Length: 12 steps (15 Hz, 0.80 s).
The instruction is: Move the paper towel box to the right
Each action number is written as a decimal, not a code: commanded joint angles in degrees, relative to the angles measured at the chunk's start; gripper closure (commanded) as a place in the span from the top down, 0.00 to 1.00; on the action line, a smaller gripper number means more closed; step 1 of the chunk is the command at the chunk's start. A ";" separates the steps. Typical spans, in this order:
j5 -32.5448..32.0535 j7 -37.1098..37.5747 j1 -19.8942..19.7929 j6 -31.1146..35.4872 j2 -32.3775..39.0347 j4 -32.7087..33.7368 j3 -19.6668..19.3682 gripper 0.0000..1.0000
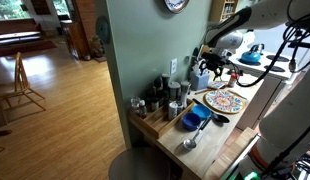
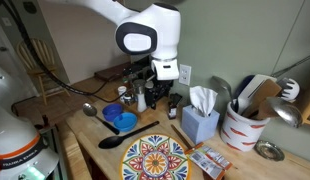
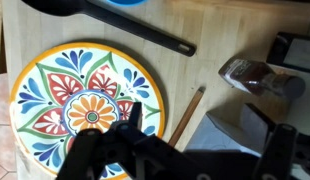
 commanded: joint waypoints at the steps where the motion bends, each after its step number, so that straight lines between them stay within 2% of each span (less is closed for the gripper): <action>1: 1.14 9.76 0.29 -0.03 5.71 5.00 -1.18 1.00; 5: 0.99 20.78 0.33 0.17 10.19 10.03 -2.45 1.00; 6: 0.12 16.46 0.70 -0.09 7.45 7.33 -1.99 1.00; 12: -0.43 20.01 0.72 0.05 10.79 10.69 -2.58 1.00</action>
